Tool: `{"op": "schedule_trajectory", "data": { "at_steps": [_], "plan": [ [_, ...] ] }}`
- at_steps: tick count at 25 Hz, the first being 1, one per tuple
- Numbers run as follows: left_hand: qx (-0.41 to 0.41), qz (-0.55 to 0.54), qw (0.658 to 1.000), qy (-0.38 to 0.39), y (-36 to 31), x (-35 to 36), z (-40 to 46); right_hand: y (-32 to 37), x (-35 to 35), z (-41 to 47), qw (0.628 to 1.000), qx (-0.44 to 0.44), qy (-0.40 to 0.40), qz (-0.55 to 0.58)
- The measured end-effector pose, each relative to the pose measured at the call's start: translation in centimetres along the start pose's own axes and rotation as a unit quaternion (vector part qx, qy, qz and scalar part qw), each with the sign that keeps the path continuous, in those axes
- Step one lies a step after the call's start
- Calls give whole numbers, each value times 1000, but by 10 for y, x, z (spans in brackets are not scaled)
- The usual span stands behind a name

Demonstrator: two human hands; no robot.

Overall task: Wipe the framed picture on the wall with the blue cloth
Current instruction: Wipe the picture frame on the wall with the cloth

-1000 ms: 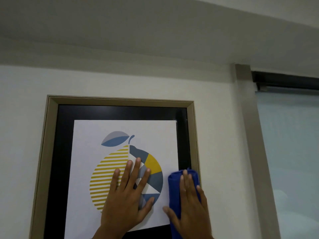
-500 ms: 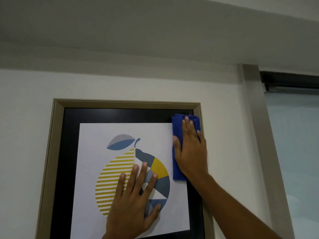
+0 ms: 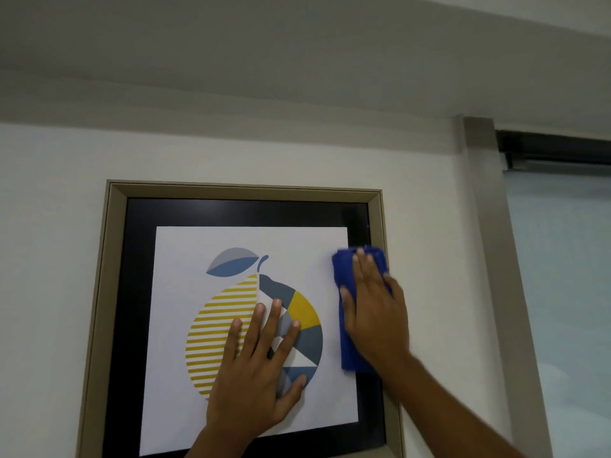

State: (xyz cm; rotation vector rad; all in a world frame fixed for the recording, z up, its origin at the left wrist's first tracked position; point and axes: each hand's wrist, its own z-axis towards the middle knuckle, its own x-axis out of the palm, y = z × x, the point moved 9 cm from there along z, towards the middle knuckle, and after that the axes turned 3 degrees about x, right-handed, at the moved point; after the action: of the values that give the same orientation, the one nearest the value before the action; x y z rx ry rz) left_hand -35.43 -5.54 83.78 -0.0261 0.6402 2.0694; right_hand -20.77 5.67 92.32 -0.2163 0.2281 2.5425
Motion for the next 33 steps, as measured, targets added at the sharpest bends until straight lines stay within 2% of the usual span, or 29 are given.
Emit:
{"op": "schedule_trajectory", "data": {
  "at_steps": [3,5,9,11,13,15,18,21,23,25,28,31,33],
  "plan": [
    [11,-2,1000,0,-1,3,0,5,-16,73,997,-8,-11,-80],
    [11,1,1000,-1,1,4,-1,4,-17,79,995,1,-24,-93],
    [9,4,1000,9,0,4,-1,-8,5,-4,998,51,-41,-22],
    [2,1,1000,9,0,0,0,-16,23,-75,998,61,-11,-20],
    [0,-1,1000,6,0,-4,-1,-18,35,-134,998,27,23,-55],
    [2,-1,1000,4,-1,-6,0,-23,37,-149,997,21,51,-57],
    [5,4,1000,0,-3,-6,-1,-16,23,-98,999,-4,44,-26],
    [8,7,1000,-7,-4,-4,-1,-7,-4,6,999,-18,10,-29],
    [12,0,1000,-10,-4,-2,-2,-3,-19,69,999,2,-13,-31],
    [15,-2,1000,-21,-3,-1,-4,2,-17,86,999,20,-45,-20],
    [22,5,999,-27,-4,0,-4,-2,3,13,995,57,-66,45],
    [21,14,999,-28,-5,-1,-3,-13,30,-108,994,65,-36,80],
    [17,13,999,-26,-6,0,-2,-20,43,-154,991,104,-12,80]
  ]
}}
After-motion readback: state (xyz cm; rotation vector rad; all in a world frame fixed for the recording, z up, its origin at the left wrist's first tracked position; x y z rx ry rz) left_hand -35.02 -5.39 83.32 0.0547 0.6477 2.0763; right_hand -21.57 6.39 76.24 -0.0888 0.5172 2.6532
